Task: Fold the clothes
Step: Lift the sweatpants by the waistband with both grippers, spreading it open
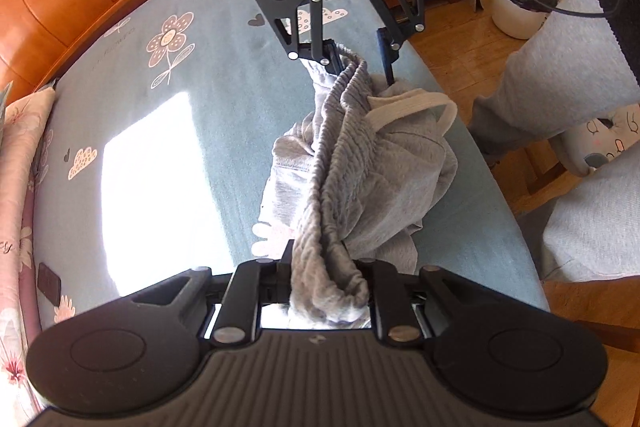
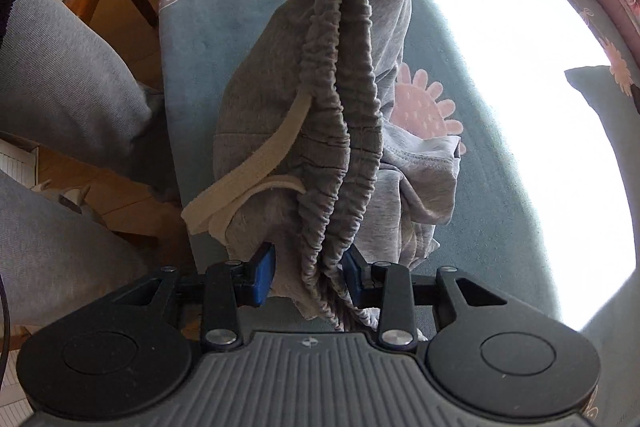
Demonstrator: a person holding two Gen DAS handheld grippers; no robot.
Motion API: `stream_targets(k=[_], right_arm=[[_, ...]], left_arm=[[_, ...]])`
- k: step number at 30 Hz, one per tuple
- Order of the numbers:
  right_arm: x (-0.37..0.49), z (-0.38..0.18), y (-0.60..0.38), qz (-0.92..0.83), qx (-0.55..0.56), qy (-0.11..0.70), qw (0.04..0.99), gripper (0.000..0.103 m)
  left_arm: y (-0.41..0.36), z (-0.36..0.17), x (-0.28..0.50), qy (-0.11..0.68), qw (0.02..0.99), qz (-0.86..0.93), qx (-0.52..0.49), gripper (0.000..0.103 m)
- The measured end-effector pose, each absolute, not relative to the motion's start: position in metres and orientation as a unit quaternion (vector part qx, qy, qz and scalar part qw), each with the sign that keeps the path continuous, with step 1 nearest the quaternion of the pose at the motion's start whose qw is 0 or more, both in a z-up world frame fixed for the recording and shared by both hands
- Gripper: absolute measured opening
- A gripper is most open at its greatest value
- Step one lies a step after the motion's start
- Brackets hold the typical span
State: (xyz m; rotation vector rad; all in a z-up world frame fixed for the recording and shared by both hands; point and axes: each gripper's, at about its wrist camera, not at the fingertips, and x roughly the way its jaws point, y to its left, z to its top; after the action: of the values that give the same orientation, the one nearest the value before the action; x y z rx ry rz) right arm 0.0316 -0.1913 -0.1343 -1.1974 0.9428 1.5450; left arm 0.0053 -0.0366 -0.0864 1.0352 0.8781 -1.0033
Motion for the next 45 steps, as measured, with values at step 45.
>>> stream_targets(k=[45], right_arm=[[0.167,-0.081,-0.348,0.292,-0.035,0.581,0.759,0.017]], left_arm=[[-0.204,-0.101,0.221,0.363,0.729,-0.268,0.515,0.016]])
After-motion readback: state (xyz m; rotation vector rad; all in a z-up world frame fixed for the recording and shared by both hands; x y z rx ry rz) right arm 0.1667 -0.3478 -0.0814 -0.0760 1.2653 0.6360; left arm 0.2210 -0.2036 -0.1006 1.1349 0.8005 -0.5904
